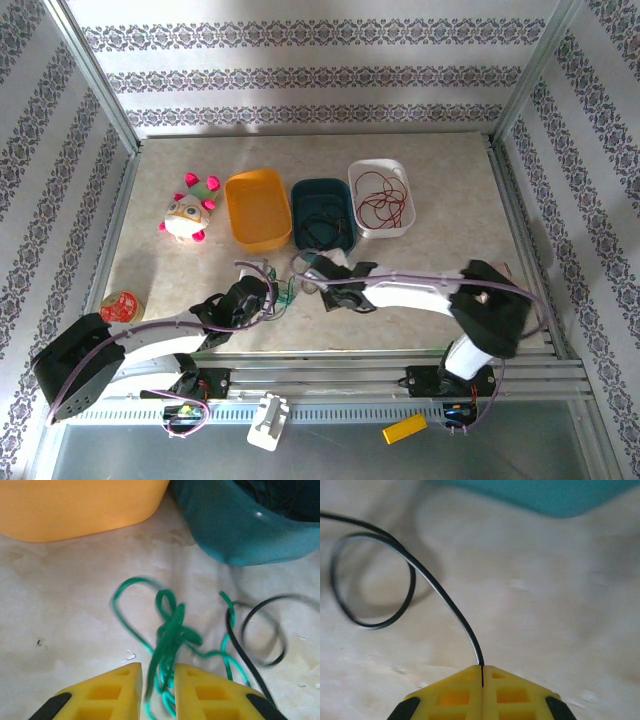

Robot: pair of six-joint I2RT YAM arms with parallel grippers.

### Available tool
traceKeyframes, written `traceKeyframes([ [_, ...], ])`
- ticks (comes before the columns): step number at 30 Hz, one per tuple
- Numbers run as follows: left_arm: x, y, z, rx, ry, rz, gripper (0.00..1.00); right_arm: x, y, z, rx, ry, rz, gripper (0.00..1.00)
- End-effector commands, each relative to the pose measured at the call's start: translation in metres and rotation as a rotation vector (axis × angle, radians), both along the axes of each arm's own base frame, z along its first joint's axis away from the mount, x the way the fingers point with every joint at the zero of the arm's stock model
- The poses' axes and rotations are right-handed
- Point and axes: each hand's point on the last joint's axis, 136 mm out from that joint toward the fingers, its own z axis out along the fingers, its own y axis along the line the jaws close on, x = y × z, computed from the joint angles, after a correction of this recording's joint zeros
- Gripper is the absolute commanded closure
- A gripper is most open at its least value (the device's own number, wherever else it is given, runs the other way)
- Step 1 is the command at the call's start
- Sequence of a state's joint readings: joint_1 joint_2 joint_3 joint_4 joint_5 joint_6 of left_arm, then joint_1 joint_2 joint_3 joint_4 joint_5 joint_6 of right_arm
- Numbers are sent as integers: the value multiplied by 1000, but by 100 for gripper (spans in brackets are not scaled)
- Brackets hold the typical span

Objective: Untangle the cables

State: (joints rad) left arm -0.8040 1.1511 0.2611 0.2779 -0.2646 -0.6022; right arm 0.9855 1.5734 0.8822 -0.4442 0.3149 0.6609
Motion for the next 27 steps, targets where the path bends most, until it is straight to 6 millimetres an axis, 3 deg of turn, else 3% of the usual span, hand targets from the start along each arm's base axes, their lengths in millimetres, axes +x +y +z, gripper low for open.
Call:
traceKeyframes([
  [1,6,7,-2,9,-10,47,77,18,-33,37,102,-121,-202,100],
  [8,7,8,-18,32,17,57,78,25,-91,90,315,-285,-445,100],
  [13,9,4,-24,43,32,44,79,23,-119,127,422,-420,-511,100],
  [23,10,4,-25,48,34,48,79,23,-129,224,596,-668,-419,100],
  [27,10,5,-24,47,31,55,79,37,-115,252,612,-704,-347,100],
])
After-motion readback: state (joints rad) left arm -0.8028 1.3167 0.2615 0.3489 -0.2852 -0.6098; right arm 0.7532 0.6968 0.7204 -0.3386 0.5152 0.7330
